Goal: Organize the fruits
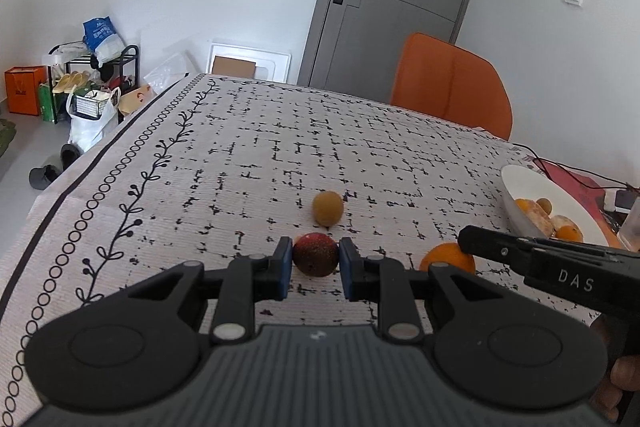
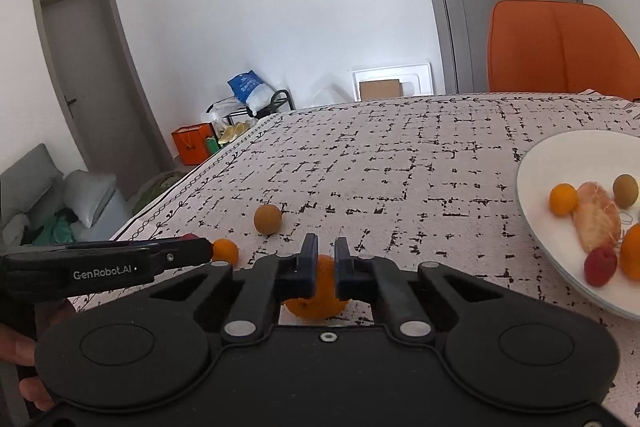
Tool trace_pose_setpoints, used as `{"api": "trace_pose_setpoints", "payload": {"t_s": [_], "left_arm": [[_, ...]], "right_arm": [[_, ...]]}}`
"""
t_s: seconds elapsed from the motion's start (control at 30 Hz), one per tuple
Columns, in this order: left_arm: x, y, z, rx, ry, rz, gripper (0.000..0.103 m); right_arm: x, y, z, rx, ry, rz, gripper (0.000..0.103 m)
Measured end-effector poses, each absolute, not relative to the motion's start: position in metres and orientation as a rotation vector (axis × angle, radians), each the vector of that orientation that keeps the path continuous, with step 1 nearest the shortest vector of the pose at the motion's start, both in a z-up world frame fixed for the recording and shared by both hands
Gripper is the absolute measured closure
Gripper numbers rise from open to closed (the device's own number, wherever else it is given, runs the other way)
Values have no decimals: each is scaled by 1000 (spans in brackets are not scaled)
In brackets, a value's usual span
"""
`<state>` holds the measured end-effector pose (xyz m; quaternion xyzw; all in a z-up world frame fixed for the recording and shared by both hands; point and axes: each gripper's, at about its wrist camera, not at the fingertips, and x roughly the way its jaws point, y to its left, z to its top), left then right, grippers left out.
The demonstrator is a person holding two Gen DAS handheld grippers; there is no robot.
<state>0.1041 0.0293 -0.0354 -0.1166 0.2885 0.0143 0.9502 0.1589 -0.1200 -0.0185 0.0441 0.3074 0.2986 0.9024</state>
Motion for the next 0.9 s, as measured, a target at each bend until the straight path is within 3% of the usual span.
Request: {"api": "trace_pose_setpoints", "payload": {"t_s": [0.17, 0.3, 0.5, 0.9], "left_arm": [[104, 29, -35, -232, 592, 35, 80], [104, 35, -37, -239, 593, 46, 80], [105, 46, -39, -257, 594, 64, 80], [102, 62, -42, -282, 591, 88, 80]], "right_arm": [[160, -120, -19, 96, 636, 608, 89], [163, -117, -22, 98, 637, 599, 69], [167, -110, -26, 98, 644, 610, 59], [169, -89, -32, 80, 687, 675, 56]]}}
